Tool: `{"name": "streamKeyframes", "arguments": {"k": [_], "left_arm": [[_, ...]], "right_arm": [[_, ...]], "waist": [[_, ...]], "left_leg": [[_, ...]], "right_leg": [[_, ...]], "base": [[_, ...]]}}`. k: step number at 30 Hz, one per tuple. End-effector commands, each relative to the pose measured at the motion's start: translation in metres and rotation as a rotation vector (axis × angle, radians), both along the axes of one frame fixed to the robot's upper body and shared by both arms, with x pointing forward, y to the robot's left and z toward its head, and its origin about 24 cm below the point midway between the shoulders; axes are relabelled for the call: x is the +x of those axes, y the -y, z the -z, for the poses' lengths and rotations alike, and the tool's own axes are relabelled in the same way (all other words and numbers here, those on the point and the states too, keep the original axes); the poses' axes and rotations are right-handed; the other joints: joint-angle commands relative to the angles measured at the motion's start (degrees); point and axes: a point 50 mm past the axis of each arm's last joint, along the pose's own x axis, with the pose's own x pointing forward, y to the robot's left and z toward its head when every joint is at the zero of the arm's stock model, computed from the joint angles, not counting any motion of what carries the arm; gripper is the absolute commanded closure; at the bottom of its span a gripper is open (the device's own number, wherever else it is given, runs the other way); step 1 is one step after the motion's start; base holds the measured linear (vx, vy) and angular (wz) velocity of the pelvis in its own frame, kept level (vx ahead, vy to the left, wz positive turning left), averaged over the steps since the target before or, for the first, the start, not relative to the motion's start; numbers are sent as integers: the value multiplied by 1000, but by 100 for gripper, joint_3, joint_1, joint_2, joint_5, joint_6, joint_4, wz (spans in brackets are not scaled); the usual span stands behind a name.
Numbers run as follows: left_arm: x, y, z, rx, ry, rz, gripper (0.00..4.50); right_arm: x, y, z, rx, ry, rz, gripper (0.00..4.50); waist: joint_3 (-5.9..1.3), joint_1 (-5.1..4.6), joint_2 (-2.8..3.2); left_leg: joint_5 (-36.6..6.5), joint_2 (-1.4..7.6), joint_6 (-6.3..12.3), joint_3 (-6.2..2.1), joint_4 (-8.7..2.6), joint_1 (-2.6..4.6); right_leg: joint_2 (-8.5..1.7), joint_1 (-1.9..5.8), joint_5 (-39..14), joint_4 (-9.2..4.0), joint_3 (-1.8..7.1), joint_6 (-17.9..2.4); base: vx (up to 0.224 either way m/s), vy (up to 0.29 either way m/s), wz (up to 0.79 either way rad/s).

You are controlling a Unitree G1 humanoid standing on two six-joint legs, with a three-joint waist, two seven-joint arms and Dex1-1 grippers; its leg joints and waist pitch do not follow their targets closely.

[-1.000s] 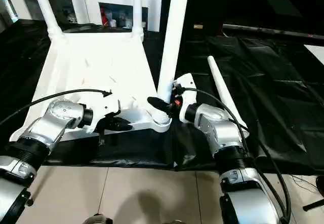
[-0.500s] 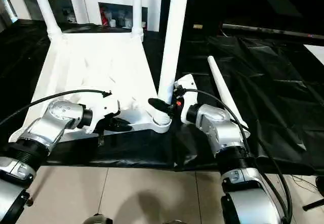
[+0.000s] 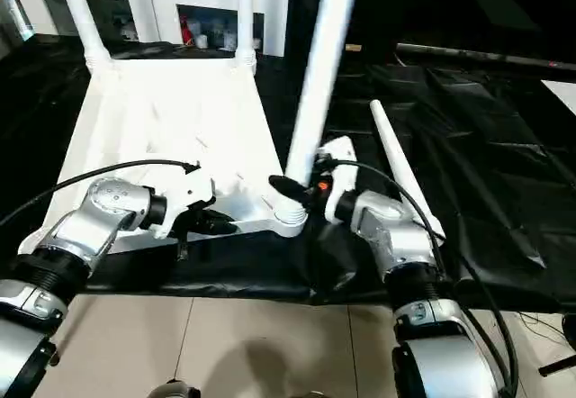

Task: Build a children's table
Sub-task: Insert table leg to table base

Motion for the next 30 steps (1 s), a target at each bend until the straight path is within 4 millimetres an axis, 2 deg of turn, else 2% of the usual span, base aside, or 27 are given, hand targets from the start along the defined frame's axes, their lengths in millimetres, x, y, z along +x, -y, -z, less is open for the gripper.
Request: {"name": "streamKeyframes", "arguments": {"k": [1,8,11,13,18,24,30], "left_arm": [[-1,9,-8,-58,13,53,450],[0,9,-10,-60,17,48,450],[1,8,-10,-58,25,41,450],[1,8,-10,-57,26,41,450],[2,7,-10,-53,31,35,450],[3,6,-10,-43,41,30,450],[4,4,-11,-32,53,23,450]], "right_arm": [[-5,14,18,4,-66,90,259],[-17,12,37,40,-99,147,259],[-22,18,51,71,-101,268,259],[-23,19,52,80,-104,288,259],[-28,23,59,124,-106,361,259],[-33,22,61,105,-78,329,259],[-38,32,57,69,-24,299,259]], "waist": [[-464,-3,58],[-447,-9,57],[-451,-6,65],[-446,-10,78],[-447,-5,88],[-445,5,85],[-439,12,78]], "left_leg": [[-1030,161,34,-28,-390,135],[-1170,164,-9,-35,-410,144],[-1216,167,-34,-40,-413,143],[-1302,174,-47,-40,-421,163],[-1312,171,-32,-39,-426,156],[-1361,173,-25,-43,-435,162],[-1389,174,-19,-46,-445,157]], "right_leg": [[-475,304,-825,-403,285,-1295],[-478,289,-1066,-429,279,-1259],[-491,280,-1127,-435,286,-1229],[-489,261,-1202,-452,285,-1239],[-487,268,-1103,-445,290,-1256],[-482,267,-1171,-453,287,-1238],[-480,266,-1252,-467,286,-1188]], "base": [[0,0,0],[0,0,0],[0,0,0],[0,0,0],[0,0,0],[0,0,0],[0,0,0]]}}
